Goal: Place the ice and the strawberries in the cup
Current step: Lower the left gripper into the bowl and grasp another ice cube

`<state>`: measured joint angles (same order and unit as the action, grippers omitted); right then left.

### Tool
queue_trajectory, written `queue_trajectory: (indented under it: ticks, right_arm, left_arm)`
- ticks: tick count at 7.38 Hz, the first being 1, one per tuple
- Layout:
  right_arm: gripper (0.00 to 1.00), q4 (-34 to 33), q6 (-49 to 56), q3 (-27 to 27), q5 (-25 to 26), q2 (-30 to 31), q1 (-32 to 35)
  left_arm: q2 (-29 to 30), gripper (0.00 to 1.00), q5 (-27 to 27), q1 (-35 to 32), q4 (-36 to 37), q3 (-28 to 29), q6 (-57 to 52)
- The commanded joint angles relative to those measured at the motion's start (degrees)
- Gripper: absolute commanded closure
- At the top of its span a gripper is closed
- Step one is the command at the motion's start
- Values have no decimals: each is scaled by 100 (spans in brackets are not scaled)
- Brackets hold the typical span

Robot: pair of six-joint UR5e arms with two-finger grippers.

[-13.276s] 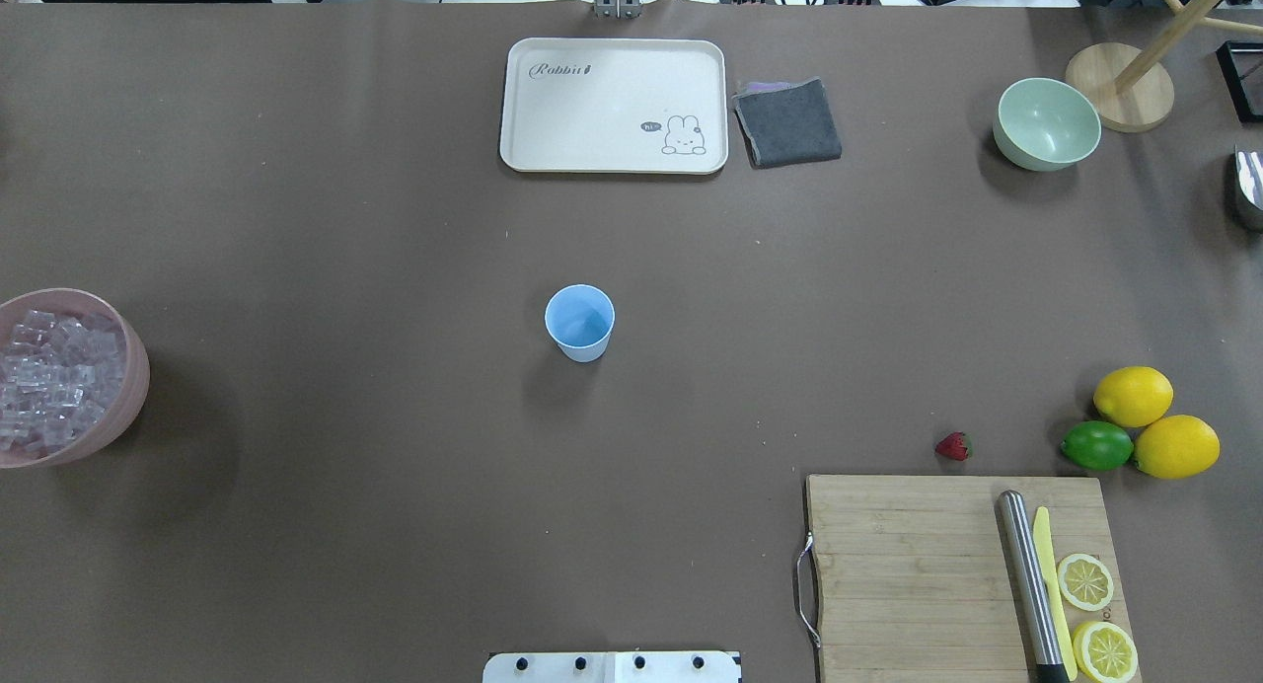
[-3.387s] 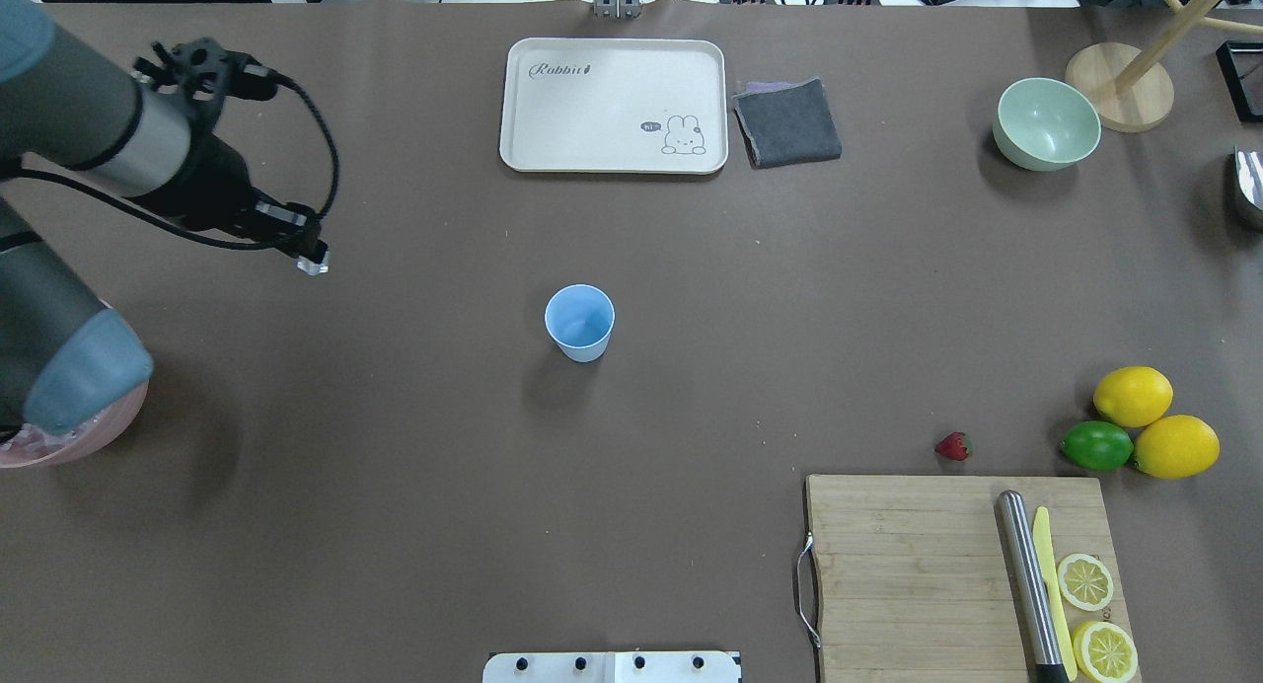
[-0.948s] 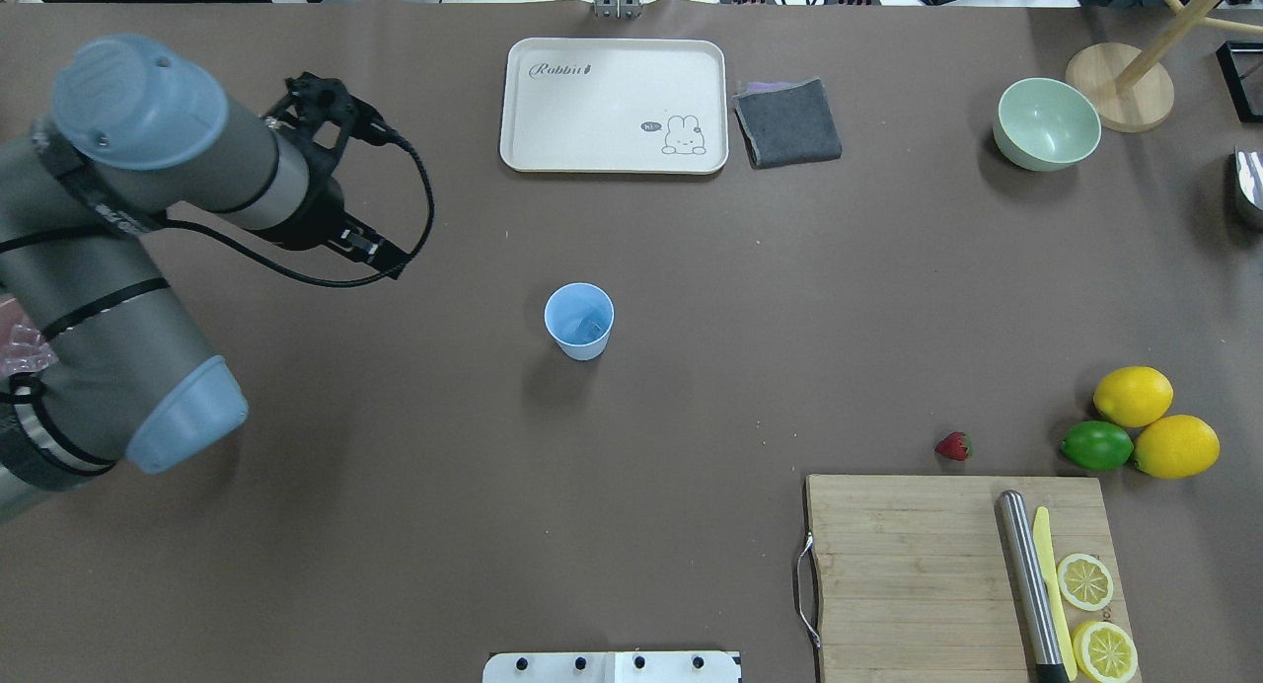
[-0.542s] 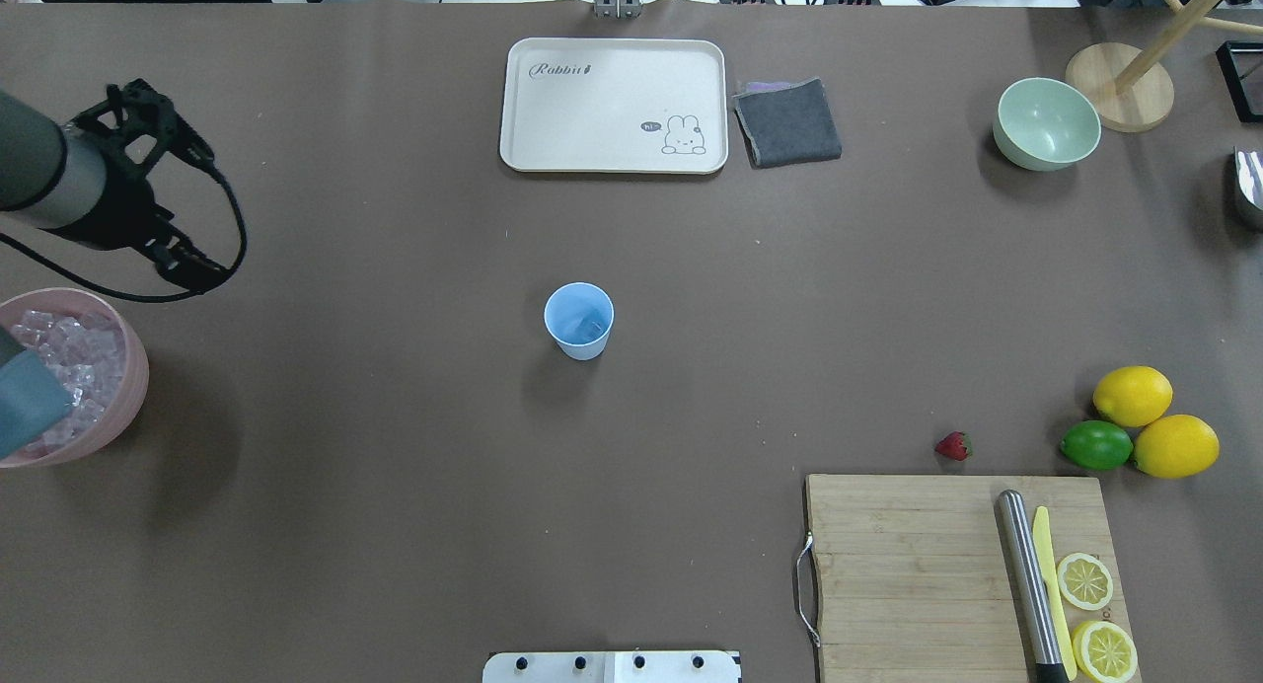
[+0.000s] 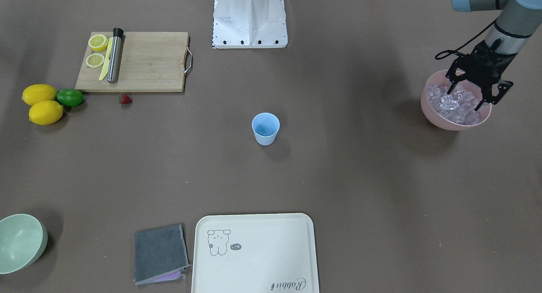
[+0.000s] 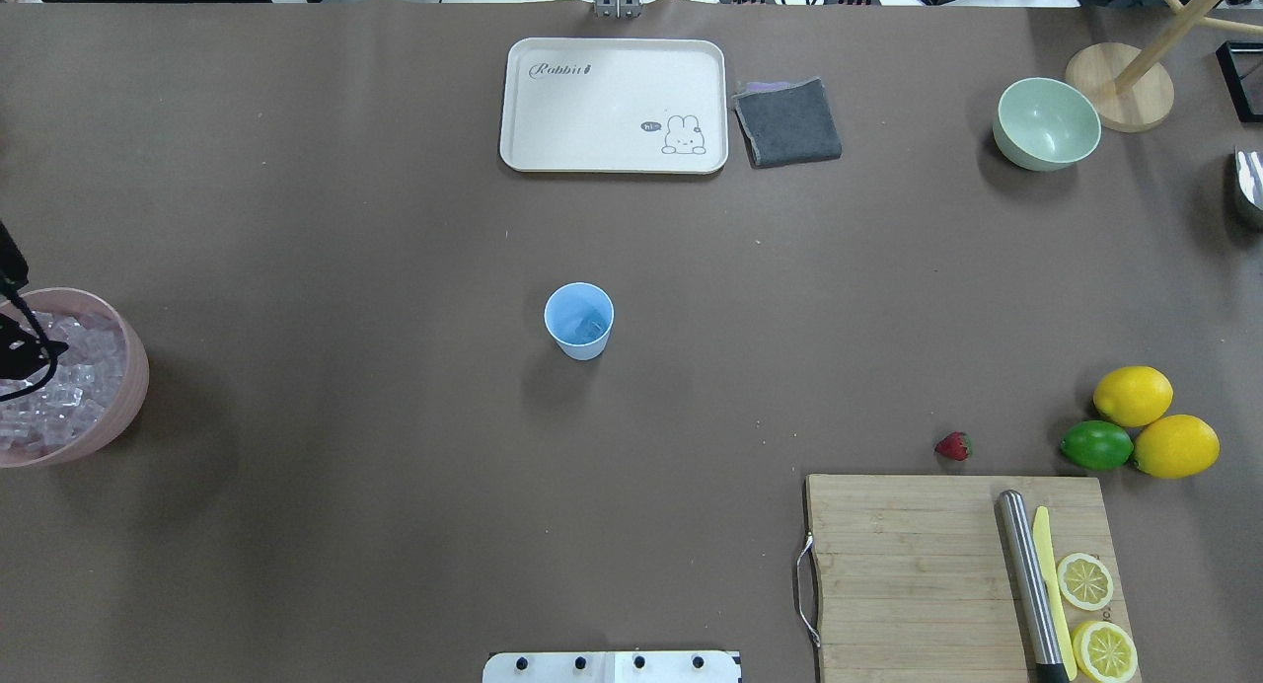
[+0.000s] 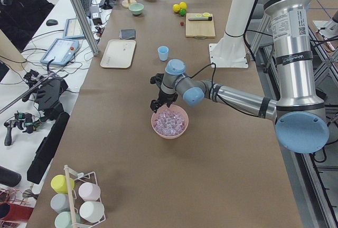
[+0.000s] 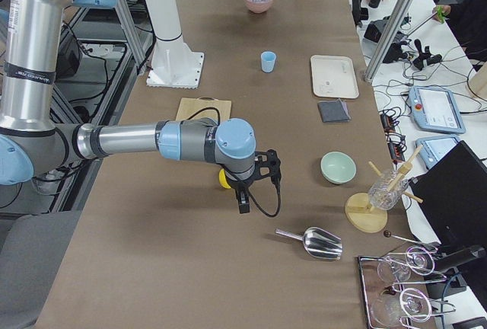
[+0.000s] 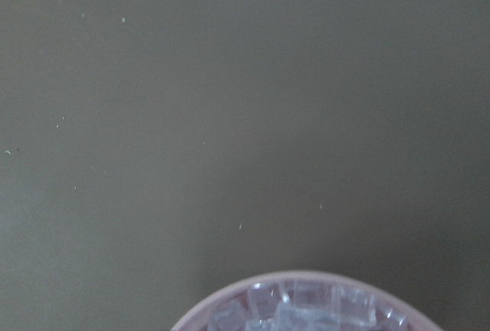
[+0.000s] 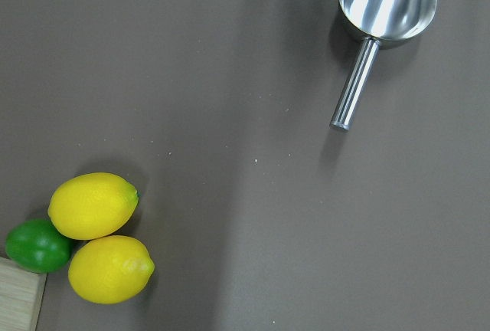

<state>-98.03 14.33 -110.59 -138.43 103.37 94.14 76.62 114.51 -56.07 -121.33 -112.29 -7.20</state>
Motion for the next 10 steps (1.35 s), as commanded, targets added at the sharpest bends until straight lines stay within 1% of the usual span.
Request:
queue_trajectory:
  ticks: [1,2,4,6,8,9,10]
  right_arm:
    - [0,3,0,-6,-9,-1,0]
    - [0,-5,9,-6,0,7,0]
    - [0,-5,0,-6,-9,-1,0]
    - [0,3,0,-6,-9,7,0]
    - [0,-5,0,-6,-9,7,0]
    - [0,-5,0,-6,-9,7,0]
    - [0,-5,0,-6,-18,7,0]
  left_arm:
    - [-217,13,9,-219,-338,267,-753]
    - [-209,17,44,-325,-391,434,-1078]
    - [-191,19,36,-361,-514,576,-1109]
    - [-191,20,18,-352,-567,681,-1099]
    - [-313,20,62,-282,-970,875,-1073]
    - [-314,20,88,-264,-972,849,-1064]
    - [-314,20,297,-273,-972,796,-1047]
